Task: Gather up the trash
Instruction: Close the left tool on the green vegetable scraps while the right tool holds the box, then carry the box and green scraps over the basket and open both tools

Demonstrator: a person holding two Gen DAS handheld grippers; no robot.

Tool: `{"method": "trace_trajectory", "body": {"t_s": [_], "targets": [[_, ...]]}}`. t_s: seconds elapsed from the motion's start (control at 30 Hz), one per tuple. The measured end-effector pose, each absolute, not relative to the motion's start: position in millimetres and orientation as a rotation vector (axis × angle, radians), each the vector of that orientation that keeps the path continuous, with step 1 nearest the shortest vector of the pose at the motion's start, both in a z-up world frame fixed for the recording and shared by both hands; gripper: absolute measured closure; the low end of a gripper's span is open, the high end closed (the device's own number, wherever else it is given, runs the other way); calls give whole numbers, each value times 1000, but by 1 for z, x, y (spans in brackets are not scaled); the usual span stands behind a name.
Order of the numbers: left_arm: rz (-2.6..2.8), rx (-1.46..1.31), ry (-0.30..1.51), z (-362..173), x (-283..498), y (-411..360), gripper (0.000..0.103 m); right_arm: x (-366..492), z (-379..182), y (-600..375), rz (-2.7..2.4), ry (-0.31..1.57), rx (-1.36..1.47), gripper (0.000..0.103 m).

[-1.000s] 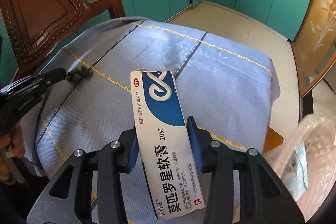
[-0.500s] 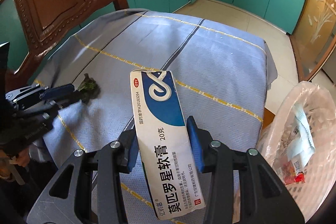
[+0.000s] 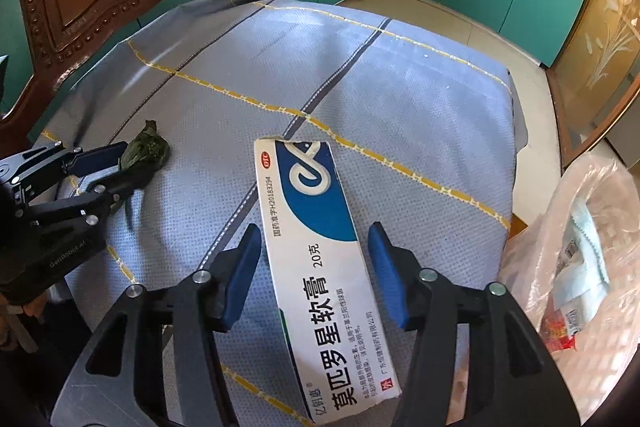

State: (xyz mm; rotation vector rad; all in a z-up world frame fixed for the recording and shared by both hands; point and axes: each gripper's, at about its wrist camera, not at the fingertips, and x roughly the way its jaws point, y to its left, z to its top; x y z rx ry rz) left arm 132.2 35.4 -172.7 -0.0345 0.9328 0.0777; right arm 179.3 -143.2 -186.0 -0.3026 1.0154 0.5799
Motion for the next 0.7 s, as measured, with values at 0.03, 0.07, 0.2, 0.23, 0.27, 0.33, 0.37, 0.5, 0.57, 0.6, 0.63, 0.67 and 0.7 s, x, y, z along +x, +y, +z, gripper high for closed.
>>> {"method": "trace_trajectory", "body": {"t_s": [0.03, 0.07, 0.2, 0.23, 0.27, 0.33, 0.37, 0.5, 0.57, 0.6, 0.63, 0.67, 0.7], "targets": [[80, -32, 932, -173, 132, 35, 83, 179, -187, -143, 584, 1018, -293, 54], [82, -33, 930, -172, 130, 35, 86, 179, -186, -143, 589, 1012, -287, 59], [68, -54, 898, -163, 126, 35, 89, 174, -182, -140, 604, 988, -273, 62], [71, -48, 880, -158, 122, 35, 89, 173, -179, -140, 604, 976, -269, 62], [71, -47, 868, -153, 119, 35, 89, 171, -177, -140, 601, 963, -263, 62], [74, -41, 838, -142, 113, 34, 89, 169, -173, -141, 592, 945, -254, 62], [83, -31, 815, -135, 109, 34, 89, 167, -170, -143, 585, 933, -248, 62], [104, -26, 752, -114, 97, 35, 89, 162, -162, -148, 574, 889, -235, 62], [103, -27, 737, -108, 93, 34, 89, 159, -159, -151, 575, 878, -223, 62], [102, -26, 732, -105, 92, 33, 89, 158, -157, -152, 574, 873, -222, 62], [103, -25, 728, -103, 90, 33, 89, 157, -156, -153, 573, 866, -223, 62], [103, -23, 723, -101, 89, 31, 89, 155, -155, -154, 570, 860, -224, 62], [103, -20, 718, -99, 88, 29, 89, 154, -154, -155, 569, 855, -223, 62]]}}
